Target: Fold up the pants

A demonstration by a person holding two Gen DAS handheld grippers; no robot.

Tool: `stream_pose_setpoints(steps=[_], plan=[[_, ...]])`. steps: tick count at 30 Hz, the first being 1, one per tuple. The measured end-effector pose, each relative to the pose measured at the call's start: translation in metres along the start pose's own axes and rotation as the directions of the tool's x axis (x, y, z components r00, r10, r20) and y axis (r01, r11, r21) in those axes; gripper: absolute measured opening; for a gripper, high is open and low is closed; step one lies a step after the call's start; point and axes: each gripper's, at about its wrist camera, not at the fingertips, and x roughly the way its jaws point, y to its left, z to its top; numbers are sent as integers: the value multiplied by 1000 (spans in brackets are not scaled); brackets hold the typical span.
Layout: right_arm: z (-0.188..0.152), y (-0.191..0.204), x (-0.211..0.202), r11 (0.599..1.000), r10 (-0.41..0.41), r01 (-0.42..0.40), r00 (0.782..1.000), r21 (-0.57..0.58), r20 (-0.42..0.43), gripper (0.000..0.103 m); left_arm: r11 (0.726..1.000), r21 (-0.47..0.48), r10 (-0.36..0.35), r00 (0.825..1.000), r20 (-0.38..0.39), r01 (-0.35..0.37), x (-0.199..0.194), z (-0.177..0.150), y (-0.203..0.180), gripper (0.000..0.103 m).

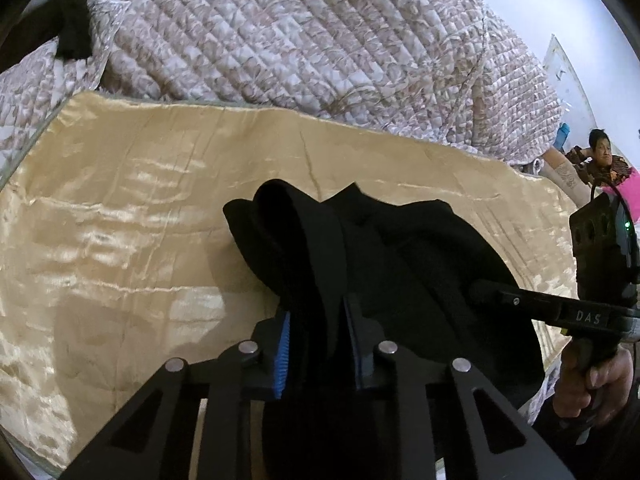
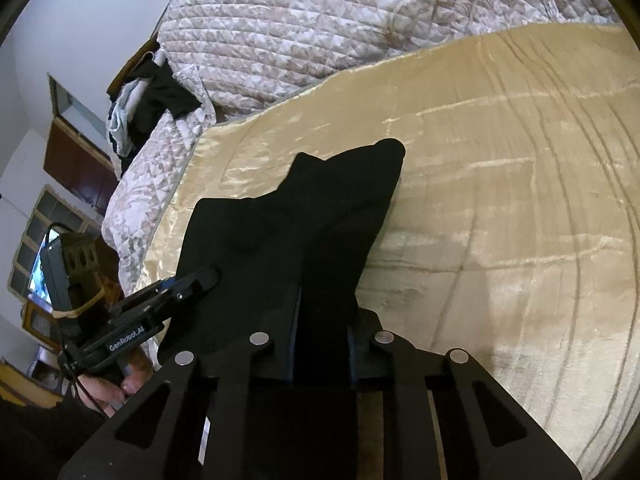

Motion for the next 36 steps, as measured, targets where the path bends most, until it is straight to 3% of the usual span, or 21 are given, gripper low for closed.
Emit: stream_pose_setpoints(steps=[8, 13, 21, 29, 32, 34, 36], plan=[[9, 19, -10, 999, 42, -41, 998, -24, 51, 17, 1000, 22, -4, 1000, 22, 4, -4, 15, -6, 23], [23, 30, -12, 998, 50, -47, 996, -41, 78, 17, 998, 63, 15, 999, 40, -17, 0, 40, -9, 23], [71, 43, 8, 997, 32, -24, 995, -79, 93, 16, 997, 71, 18, 998, 58, -22, 24, 90, 14, 23], [107, 15, 47, 999, -7, 11, 997, -41, 77, 17, 998, 54, 20, 999, 36, -22, 78, 108, 40, 24], [112, 1, 60, 1000, -24, 25, 998, -19, 58, 17, 998, 26, 53, 999, 13, -53, 89, 103, 52, 31], [112, -9, 67, 997, -72, 72, 997, -13, 39, 18, 999, -5, 38, 999, 2, -38, 88, 101, 60, 36], [112, -18, 70, 997, -72, 72, 997, 12, 20, 24, 998, -31, 51, 999, -7, -51, 85, 98, 66, 37]])
